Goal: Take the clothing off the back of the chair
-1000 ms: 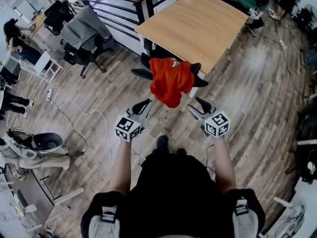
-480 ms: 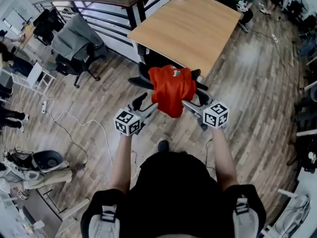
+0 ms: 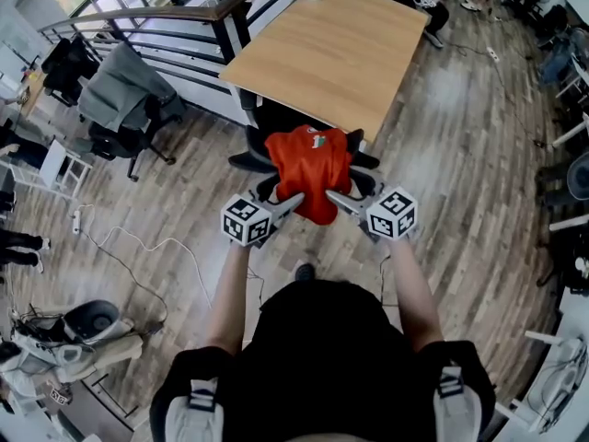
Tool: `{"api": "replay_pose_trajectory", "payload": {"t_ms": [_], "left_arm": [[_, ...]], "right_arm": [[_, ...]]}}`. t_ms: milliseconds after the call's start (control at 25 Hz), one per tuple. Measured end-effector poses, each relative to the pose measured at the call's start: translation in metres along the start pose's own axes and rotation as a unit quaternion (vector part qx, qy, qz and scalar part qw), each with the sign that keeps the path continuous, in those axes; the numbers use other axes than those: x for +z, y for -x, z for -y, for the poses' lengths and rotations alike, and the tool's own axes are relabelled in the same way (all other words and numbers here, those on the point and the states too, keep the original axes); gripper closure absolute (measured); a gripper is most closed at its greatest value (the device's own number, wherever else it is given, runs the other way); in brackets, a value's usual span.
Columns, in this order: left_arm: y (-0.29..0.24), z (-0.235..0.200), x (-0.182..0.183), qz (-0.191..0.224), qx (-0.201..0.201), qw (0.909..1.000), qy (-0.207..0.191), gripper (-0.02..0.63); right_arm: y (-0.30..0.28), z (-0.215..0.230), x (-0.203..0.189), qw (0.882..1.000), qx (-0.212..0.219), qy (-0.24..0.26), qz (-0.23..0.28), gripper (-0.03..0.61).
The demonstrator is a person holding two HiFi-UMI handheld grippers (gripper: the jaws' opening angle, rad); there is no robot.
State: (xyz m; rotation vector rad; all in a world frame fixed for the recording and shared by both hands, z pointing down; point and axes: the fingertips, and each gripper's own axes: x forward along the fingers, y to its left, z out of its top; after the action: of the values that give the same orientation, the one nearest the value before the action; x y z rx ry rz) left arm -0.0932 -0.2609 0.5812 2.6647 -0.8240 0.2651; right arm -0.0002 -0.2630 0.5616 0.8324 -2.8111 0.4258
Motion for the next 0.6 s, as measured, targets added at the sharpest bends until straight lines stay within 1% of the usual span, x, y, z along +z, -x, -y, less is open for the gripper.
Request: {"api": "replay_pose_trajectory", "payload": {"t_ms": [120, 240, 360, 440, 600], "left_arm": [[-0.008, 0.01, 0.005, -0.007, -0.023, 0.9996, -0.014, 0.318], [-0.013, 0.013, 0.007, -0.014, -0.03, 0.9989, -0.033, 0.318], [-0.014, 0.018, 0.009, -0.013, -0.034, 0.9984, -0.043, 0.321], [-0.016, 0.021, 0.012, -0.009, -0.034, 0.9978, -0.057, 0.333], [-0.014, 0.023, 0.022, 0.002, -0.022, 0.9951, -0.097, 0.384]], "right_arm": [[-0.005, -0.003, 0.005, 1.0, -0.001, -0.003, 0.007, 0.292], [-0.011, -0.003, 0.007, 1.0, -0.004, -0.016, 0.016, 0.329], [-0.019, -0.01, 0.009, 1.0, -0.006, -0.013, 0.014, 0.345], [-0.025, -0.015, 0.009, 1.0, -0.006, -0.003, 0.008, 0.359], [-0.032, -0.019, 0.013, 1.0, -0.002, 0.002, 0.013, 0.402]]}}
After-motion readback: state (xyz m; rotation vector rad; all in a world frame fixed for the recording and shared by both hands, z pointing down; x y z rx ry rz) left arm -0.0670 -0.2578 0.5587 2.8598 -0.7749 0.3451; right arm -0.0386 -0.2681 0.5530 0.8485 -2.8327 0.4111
